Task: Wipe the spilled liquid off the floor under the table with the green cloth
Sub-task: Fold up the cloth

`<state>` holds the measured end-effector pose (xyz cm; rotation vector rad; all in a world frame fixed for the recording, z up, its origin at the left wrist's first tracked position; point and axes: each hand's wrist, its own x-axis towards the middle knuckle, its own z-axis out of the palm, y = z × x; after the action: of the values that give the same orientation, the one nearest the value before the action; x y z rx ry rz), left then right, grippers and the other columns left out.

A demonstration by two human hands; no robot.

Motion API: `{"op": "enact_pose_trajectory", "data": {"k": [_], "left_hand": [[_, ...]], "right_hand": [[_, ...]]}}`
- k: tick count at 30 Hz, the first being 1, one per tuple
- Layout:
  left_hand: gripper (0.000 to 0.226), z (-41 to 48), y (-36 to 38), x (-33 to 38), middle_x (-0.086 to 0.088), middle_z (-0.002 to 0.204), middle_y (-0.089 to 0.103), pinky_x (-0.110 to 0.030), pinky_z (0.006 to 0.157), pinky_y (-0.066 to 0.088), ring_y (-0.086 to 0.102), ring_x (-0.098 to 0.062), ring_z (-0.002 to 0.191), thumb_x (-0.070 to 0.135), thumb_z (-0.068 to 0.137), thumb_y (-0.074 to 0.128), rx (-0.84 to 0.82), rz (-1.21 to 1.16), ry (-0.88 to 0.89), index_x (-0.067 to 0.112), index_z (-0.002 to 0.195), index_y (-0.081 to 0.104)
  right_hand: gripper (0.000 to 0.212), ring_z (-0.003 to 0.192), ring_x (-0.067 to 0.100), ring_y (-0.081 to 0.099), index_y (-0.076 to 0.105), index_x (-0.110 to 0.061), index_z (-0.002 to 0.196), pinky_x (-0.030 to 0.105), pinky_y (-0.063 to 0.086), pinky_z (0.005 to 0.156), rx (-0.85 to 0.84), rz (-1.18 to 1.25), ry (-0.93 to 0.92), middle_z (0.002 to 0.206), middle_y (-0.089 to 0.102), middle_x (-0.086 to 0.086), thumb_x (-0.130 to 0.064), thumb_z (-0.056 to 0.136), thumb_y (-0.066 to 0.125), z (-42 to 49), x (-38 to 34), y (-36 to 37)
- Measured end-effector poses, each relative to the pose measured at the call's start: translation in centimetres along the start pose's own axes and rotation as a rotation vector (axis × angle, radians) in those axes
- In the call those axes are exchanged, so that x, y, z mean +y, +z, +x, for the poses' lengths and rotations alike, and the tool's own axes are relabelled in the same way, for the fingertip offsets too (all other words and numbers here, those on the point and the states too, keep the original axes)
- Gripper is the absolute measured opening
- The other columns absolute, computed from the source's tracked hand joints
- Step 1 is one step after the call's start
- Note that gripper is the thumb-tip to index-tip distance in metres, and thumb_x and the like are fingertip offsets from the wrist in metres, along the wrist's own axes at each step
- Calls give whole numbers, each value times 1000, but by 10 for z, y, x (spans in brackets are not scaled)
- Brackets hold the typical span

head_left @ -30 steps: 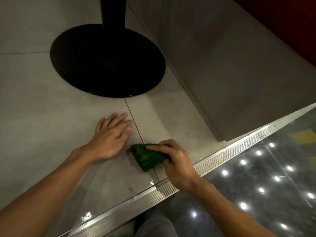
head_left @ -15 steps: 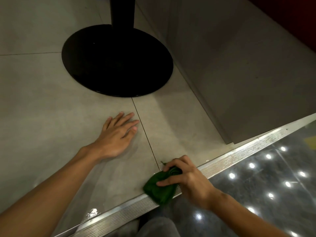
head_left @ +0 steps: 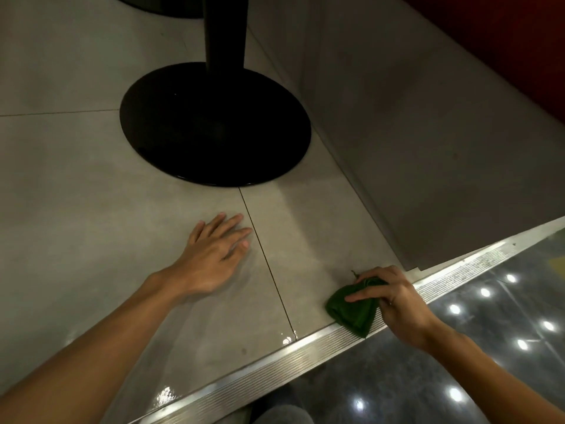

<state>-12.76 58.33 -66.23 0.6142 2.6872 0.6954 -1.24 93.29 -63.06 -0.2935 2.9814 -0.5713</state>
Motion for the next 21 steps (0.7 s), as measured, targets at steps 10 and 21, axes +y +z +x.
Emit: {"op": "enact_pose_trajectory", "data": {"k": [10,21], "left_hand": [[81,-21,-97,59,20,139,44,-33,107,41,45,-3,126,55,66,80,-378,-855,13,50,136,40],[47,-116,-284,56,9,106,66,-28,90,52,64,-1,97,29,72,81,379,-767,-23,38,114,64]], "right_hand": [[54,104,14,62,69,-22,107,25,54,86,-80,724,64,109,63,3,22,85,46,90,-143,-58],[21,89,7,66,60,-23,104,17,50,75,-131,629,-88,94,69,-3,-10,88,64,175,-348,-191]]}}
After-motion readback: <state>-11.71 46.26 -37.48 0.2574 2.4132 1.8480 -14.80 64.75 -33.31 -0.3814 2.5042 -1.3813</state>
